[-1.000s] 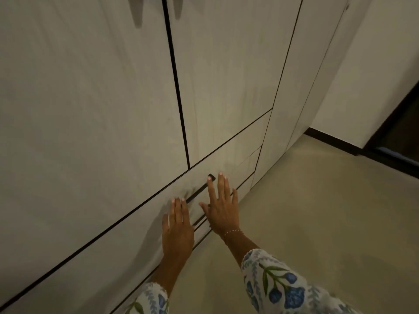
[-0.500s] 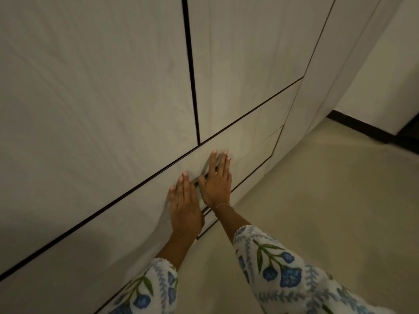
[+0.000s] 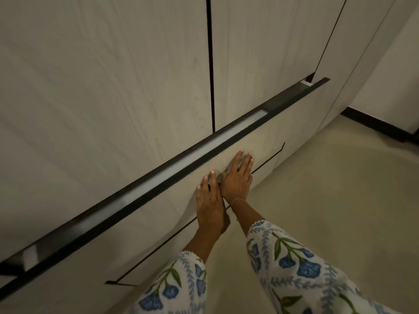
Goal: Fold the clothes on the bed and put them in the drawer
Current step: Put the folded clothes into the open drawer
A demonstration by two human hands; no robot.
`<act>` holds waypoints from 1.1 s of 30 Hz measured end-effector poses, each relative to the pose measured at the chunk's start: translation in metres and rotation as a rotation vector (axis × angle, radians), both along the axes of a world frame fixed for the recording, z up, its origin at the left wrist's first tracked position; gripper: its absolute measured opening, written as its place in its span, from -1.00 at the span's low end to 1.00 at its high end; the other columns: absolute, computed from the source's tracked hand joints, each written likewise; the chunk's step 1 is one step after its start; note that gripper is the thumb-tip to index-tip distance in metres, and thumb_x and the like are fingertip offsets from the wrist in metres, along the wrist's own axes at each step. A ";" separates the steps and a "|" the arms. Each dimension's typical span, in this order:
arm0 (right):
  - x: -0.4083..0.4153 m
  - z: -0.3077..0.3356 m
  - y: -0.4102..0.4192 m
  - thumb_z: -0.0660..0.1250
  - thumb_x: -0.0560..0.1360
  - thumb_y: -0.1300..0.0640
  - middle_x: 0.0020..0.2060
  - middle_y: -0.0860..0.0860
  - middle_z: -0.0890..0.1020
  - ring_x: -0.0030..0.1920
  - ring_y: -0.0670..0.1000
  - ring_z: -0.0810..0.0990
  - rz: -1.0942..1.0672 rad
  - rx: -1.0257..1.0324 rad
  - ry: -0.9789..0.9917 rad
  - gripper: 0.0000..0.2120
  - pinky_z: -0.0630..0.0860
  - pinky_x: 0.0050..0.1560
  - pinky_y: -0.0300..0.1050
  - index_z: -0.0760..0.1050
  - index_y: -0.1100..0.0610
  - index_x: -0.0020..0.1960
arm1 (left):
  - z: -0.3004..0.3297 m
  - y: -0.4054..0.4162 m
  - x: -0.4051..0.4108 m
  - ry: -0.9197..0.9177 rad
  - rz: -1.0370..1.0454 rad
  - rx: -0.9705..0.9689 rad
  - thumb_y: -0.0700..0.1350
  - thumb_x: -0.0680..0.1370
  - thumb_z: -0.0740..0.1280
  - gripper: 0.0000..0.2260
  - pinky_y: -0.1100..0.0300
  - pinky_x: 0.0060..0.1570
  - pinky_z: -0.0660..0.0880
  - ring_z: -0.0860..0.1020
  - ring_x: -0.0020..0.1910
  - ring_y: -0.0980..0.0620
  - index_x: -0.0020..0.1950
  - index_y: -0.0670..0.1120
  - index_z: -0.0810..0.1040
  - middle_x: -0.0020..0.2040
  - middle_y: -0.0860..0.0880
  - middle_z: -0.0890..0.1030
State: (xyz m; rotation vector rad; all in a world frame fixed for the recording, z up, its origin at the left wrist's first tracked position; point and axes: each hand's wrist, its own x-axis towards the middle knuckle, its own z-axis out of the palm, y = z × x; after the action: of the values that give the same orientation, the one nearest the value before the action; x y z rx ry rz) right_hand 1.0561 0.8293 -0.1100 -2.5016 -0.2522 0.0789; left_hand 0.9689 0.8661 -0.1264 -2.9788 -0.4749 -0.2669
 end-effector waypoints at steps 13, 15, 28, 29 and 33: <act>-0.107 0.078 -0.104 0.08 0.63 0.11 0.53 0.24 -0.09 0.54 0.19 -0.09 -0.309 0.184 -0.042 -0.38 -0.01 0.49 0.04 -0.19 0.16 0.55 | 0.117 -0.045 -0.125 0.222 -0.013 -0.137 0.15 0.54 0.26 -0.08 -0.07 0.48 -0.20 -0.27 0.51 -0.13 0.50 -0.23 -0.36 0.50 -0.21 -0.35; -0.142 0.092 -0.110 0.10 0.63 -0.04 0.53 0.20 -0.15 0.53 0.15 -0.18 -0.217 0.216 -0.058 -0.34 -0.09 0.50 0.02 -0.19 0.14 0.55 | 0.129 -0.030 -0.137 0.451 0.008 -0.291 0.24 0.54 0.20 -0.09 -0.06 0.46 -0.25 -0.35 0.49 -0.13 0.51 -0.20 -0.35 0.47 -0.20 -0.42; -0.253 0.093 -0.178 -0.01 0.63 -0.09 0.53 0.13 -0.26 0.53 0.09 -0.28 -0.111 -0.310 0.100 -0.32 -0.12 0.48 0.17 -0.29 0.20 0.53 | 0.107 -0.108 -0.234 0.141 -0.534 -0.123 0.00 0.34 0.41 -0.25 -0.05 0.41 0.04 0.39 0.36 -0.22 0.43 -0.22 0.21 0.40 -0.27 0.38; -0.260 0.093 -0.190 -0.01 0.63 -0.08 0.53 0.14 -0.26 0.53 0.09 -0.27 -0.117 -0.321 0.116 -0.32 -0.11 0.48 0.17 -0.29 0.22 0.53 | 0.105 -0.120 -0.240 0.136 -0.544 -0.149 -0.02 0.34 0.42 -0.26 -0.02 0.39 -0.03 0.40 0.36 -0.23 0.43 -0.22 0.21 0.39 -0.27 0.39; -0.286 0.096 -0.234 -0.03 0.64 -0.08 0.52 0.13 -0.27 0.53 0.09 -0.28 -0.133 -0.315 0.144 -0.33 -0.13 0.48 0.18 -0.28 0.22 0.53 | 0.101 -0.166 -0.264 0.137 -0.578 -0.182 -0.04 0.35 0.33 -0.32 -0.04 0.43 0.00 0.43 0.33 -0.23 0.41 -0.22 0.24 0.37 -0.28 0.42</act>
State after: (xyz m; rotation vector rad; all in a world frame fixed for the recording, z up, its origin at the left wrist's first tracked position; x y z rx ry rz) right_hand 0.7703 0.5956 -0.0140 -2.8015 -0.0127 0.2616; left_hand 0.7044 0.7006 -0.0252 -3.2118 0.4084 -0.0634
